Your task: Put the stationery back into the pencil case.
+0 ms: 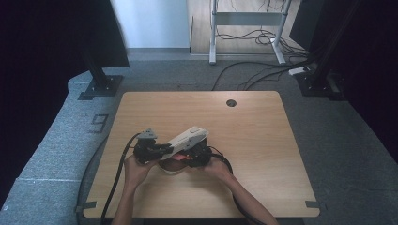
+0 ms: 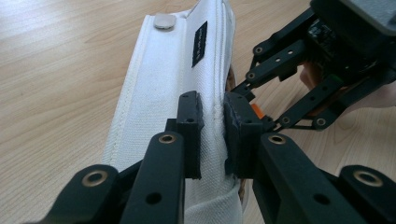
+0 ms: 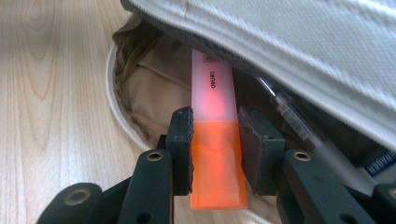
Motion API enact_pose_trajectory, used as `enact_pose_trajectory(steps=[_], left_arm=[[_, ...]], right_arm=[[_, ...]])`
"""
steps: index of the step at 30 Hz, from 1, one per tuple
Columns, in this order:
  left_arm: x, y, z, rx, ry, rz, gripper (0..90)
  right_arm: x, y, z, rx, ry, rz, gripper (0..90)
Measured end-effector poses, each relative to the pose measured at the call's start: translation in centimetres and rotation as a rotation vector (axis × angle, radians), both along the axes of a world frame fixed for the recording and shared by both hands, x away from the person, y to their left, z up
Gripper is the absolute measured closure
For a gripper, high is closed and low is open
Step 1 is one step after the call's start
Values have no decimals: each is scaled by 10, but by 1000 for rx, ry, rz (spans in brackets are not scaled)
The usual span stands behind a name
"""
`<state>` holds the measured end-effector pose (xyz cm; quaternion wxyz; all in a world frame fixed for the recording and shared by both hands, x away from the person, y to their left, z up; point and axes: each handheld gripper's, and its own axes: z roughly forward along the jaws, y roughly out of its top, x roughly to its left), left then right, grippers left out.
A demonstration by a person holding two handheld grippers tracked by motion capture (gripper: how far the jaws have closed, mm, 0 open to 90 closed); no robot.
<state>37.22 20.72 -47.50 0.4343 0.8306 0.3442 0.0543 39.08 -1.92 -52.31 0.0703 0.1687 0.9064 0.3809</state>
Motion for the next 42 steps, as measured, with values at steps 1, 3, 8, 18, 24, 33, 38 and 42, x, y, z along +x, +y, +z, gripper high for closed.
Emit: enact_pose_trajectory(steps=[1,3,8,18,24,33,38,42], left_arm=[[0,0,0,0,0,0,774],[0,0,0,2,0,-2,774],[0,0,0,3,1,-4,774],[0,0,-1,6,4,-8,773],[0,0,-1,7,4,-8,772],[0,-1,-1,5,5,-5,772],[0,-2,-2,3,6,-3,771],[0,-2,-2,5,5,-1,771]], right_arm=[[0,0,0,0,0,0,655],[2,5,-3,-12,-4,8,654],[4,6,-6,-17,4,3,613],[-3,-17,0,-46,-22,-65,554],[-8,-31,-2,-44,-20,-94,603],[-14,-33,-6,-39,-27,-102,750],[-11,-26,-8,-40,-35,-116,777],[-5,-21,-8,-35,-36,-127,793]])
